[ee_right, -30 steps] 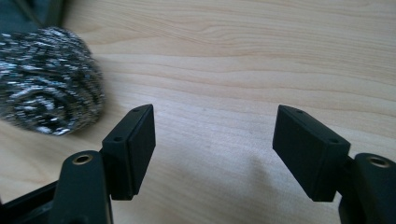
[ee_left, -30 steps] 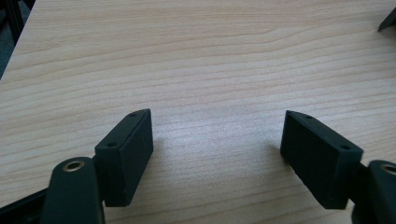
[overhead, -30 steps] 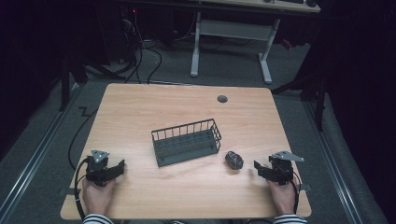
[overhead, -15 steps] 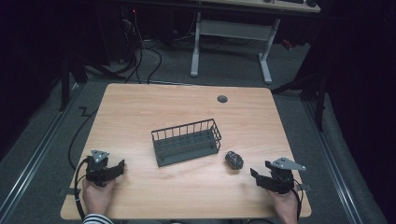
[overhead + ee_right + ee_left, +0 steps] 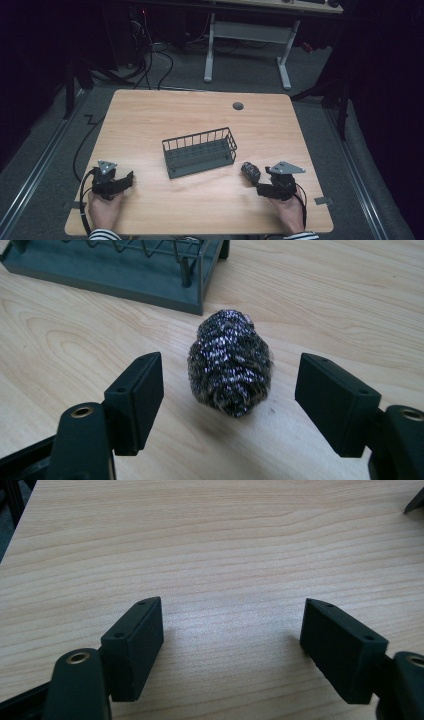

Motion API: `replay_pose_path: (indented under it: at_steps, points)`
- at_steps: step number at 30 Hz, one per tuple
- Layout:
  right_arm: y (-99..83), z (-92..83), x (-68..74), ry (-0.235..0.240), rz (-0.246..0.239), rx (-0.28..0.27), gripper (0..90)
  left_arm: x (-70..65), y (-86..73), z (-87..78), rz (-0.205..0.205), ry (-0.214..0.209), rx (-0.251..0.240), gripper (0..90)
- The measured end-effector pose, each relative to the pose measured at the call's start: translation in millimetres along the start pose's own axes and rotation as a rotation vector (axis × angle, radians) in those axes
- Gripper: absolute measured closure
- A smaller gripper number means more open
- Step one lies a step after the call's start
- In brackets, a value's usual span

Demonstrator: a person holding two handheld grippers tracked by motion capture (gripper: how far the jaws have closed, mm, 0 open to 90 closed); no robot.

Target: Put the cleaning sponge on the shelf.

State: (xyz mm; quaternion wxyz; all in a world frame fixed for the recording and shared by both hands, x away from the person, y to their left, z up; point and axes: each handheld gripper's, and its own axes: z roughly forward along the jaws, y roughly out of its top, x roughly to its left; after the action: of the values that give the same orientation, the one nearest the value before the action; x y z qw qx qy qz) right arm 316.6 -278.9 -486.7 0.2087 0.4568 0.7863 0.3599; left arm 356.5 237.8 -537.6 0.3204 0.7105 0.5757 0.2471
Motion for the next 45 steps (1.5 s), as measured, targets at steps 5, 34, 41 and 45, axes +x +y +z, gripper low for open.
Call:
replay_pose_path:
  at_steps: [5, 34, 41, 45]
  points:
    - [8.3, 16.4, -0.7, 0.004, -0.005, 0.039, 26.3, 0.0, 0.0, 0.0, 0.0, 0.0, 0.0, 25.5]
    - [9.9, 27.0, -3.8, 0.054, 0.012, 0.072, 41.9, -0.4, 0.4, 0.5, 0.002, -0.004, 0.001, 24.9]
    - [17.5, 15.7, -5.6, 0.087, 0.031, 0.026, 41.7, -0.4, 0.4, 0.5, 0.002, -0.004, 0.001, 24.8]
    - [24.8, 9.8, -3.5, 0.094, 0.006, 0.012, 41.6, -0.3, 0.4, 0.4, 0.002, -0.005, 0.002, 24.8]
